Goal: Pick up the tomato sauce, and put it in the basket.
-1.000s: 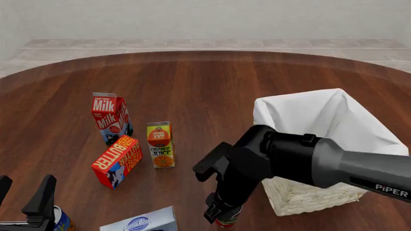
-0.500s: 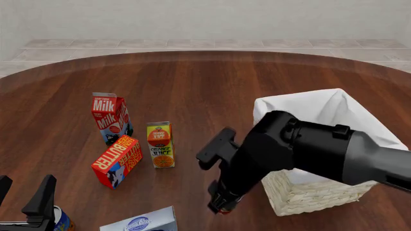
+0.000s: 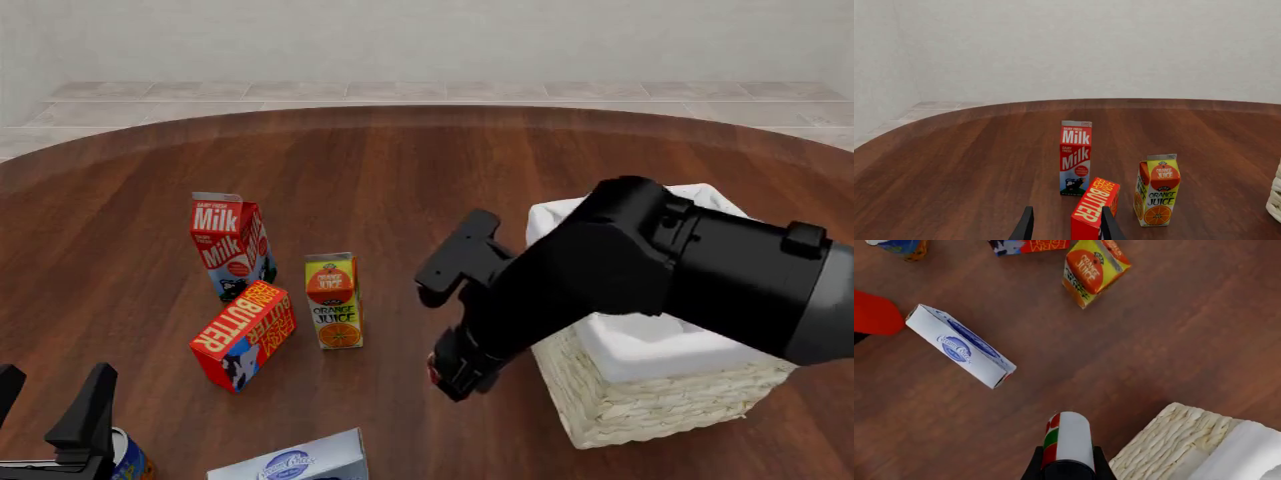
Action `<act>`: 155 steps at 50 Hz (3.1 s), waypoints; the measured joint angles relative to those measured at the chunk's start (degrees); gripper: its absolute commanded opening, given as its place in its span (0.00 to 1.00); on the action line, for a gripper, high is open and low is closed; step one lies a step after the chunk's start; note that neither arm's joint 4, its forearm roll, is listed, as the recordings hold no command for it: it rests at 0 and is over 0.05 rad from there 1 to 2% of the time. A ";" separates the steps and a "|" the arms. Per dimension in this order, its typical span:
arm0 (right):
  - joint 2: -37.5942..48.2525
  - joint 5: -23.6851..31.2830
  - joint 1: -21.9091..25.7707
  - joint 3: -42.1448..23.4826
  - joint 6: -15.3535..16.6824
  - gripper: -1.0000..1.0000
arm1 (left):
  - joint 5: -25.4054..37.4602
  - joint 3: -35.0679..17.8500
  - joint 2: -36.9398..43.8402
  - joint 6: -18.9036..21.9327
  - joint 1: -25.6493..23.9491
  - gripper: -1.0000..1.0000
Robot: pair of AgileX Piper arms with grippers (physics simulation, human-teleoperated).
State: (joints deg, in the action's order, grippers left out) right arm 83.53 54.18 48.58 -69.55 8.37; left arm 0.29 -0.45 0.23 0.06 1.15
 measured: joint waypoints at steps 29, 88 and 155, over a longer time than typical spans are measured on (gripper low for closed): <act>-5.36 0.84 -2.85 -7.29 8.84 0.00 | 0.00 0.00 0.00 0.00 0.00 1.00; -16.50 10.25 -12.17 -16.87 13.04 0.00 | 0.00 0.00 0.00 0.00 0.00 1.00; -24.82 15.48 -27.93 -12.45 10.66 0.00 | 0.00 0.00 0.00 0.00 0.00 1.00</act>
State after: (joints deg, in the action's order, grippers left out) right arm 58.72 69.66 20.65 -82.00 19.03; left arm 0.29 -0.45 0.23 0.05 1.16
